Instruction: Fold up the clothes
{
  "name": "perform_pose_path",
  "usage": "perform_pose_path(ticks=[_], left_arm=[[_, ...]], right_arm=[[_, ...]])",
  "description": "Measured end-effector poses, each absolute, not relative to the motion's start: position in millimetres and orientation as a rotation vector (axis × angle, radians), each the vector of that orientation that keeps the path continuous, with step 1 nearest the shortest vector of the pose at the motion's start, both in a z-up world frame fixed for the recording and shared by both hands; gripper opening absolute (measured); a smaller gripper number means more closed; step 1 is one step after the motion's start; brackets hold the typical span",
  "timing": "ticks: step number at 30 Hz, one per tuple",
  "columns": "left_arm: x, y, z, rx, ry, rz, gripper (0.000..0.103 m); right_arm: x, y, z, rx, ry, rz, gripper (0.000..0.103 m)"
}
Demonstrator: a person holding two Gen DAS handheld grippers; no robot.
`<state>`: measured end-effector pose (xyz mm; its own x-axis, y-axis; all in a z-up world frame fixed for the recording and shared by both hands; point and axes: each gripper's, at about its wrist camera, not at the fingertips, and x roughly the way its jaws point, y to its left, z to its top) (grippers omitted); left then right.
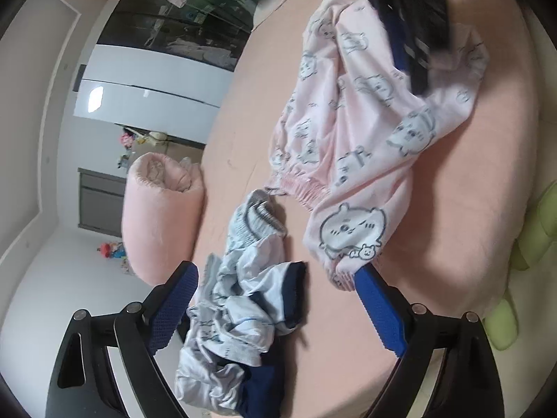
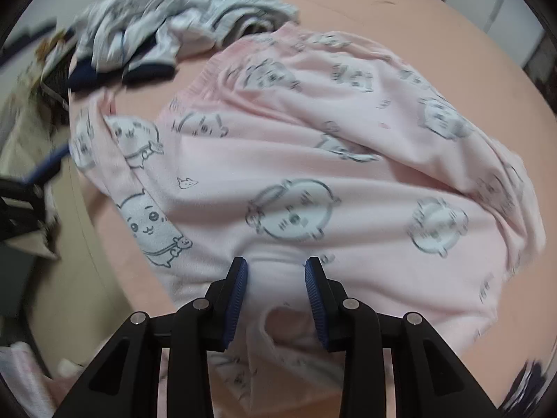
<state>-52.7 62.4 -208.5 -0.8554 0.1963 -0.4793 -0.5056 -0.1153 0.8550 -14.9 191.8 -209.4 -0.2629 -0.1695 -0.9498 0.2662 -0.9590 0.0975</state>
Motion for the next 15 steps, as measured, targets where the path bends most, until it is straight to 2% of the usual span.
perform_pose_path(ticks=[3,7,11,15], left_arm=[[-51.1,64.6,-198.7,-0.379,1.635,2.029,0.092],[-54.3,66.9,-176.1,-0.441,1.512,2.095,0.092],[-65.9,71.5,-151.3,-0.473,1.405,2.198,0.092],[-80.5,84.7,-146.4,-0.463,1.399,2.269,0.092]], right_arm=[[4.1,223.6,-189.4,1.697,-0.098,-2.331,0.034],[30.6,268.6,-177.1,1.747,-0.198,-2.413,0.034],[47.4,306.9,-185.1,1.815,-0.344,-2.439,0.034],[51.9,328.1,-192.9,1.830,-0.590,-2.389,0.035]])
